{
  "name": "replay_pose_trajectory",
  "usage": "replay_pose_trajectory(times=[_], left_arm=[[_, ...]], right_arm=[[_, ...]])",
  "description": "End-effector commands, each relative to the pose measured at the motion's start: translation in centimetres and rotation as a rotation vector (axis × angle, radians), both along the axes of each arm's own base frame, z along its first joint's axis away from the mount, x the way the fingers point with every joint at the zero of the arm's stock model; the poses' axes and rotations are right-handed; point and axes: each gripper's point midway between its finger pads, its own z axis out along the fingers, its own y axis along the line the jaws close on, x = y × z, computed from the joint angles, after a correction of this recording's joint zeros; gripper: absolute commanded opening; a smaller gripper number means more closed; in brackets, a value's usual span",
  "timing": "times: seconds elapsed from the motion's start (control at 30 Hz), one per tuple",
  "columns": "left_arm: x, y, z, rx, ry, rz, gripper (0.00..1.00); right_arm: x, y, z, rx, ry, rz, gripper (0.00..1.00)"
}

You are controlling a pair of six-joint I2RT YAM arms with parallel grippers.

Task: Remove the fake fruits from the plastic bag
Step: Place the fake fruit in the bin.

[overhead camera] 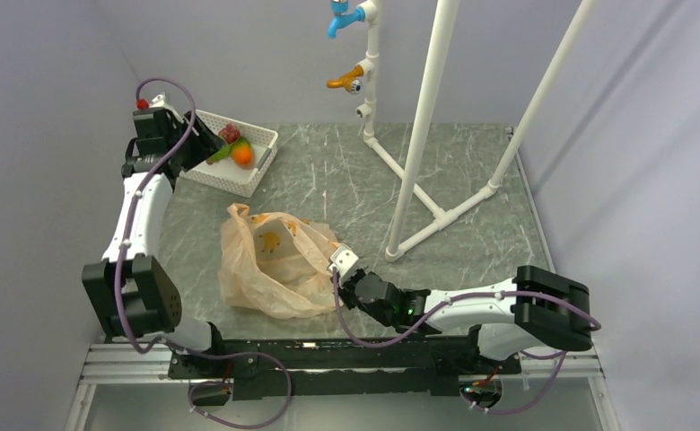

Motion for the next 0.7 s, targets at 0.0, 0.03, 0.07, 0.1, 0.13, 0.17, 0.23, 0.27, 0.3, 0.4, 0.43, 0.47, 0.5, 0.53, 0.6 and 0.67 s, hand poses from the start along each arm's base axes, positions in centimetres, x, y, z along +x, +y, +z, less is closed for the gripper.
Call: replay_pose_trajectory(times=[0.0,0.03,0.07,0.1,0.13,0.17,0.23,0.27,0.3,0.4,0.43,0.47,0.5,0.53,0.6,0.67], left_arm=[[2.6,0.2,-0.2,-0.105,-0.047,-0.044,0.4],[3.0,0.3,-1.0,-0.102,-0.027,-0.053,0.4],[3.3,0.2,-1.7,-0.101,-0.003,-0.064,0.39],[3.6,0.3,-2.2,-0.102,0.011,-0.072,0.39],[3.9,0.6,-2.7,-0.104,0.018,-0.071,0.39],[4.3,1.0,-2.8,-0.105,0.011,-0.064,0.39],[4.9,1.8,-3.5,-0.118,0.008,-0.058,0.4],[5.1,2.2,-3.8,-0.127,0.014,-0.057,0.4],[5.3,2.6,-4.3,-0.143,0.029,-0.057,0.4],[5.9,3.1,-5.3,-0.201,0.038,-0.095,0.42],[6.2,3.1,-5.7,-0.218,0.042,-0.11,0.42],[6.4,3.0,-6.0,-0.239,0.044,-0.129,0.42],[6.6,2.7,-6.2,-0.272,0.042,-0.153,0.43],[7.0,2.5,-6.1,-0.303,0.026,-0.175,0.43],[7.4,2.8,-6.6,-0.346,0.013,-0.186,0.44],[7.7,3.4,-7.6,-0.362,0.023,-0.173,0.44]], right_arm=[[0.2,0.0,1.7,0.049,-0.02,-0.013,0.0],[0.3,-0.1,1.5,0.035,-0.018,-0.019,0.0],[0.3,-0.1,1.4,0.02,-0.016,-0.021,0.0],[0.4,0.0,1.4,0.005,-0.014,-0.022,0.0],[0.5,0.1,1.5,-0.005,-0.013,-0.025,0.0],[0.4,0.1,1.5,-0.013,-0.008,-0.026,0.0],[0.3,0.4,1.6,-0.027,-0.004,-0.011,0.0],[0.3,0.6,1.7,-0.032,-0.005,-0.006,0.0],[0.4,0.9,1.9,-0.036,-0.005,-0.005,0.0],[0.9,1.7,2.4,-0.05,-0.018,-0.011,0.0],[1.0,2.1,2.5,-0.055,-0.02,-0.012,0.0],[1.2,2.4,2.6,-0.056,-0.02,-0.015,0.0],[1.2,2.8,2.8,-0.055,-0.02,-0.013,0.0],[1.3,3.2,3.0,-0.052,-0.021,-0.014,0.0],[1.5,3.6,3.0,-0.055,-0.012,-0.022,0.0],[1.6,3.6,2.8,-0.06,-0.003,-0.032,0.0]])
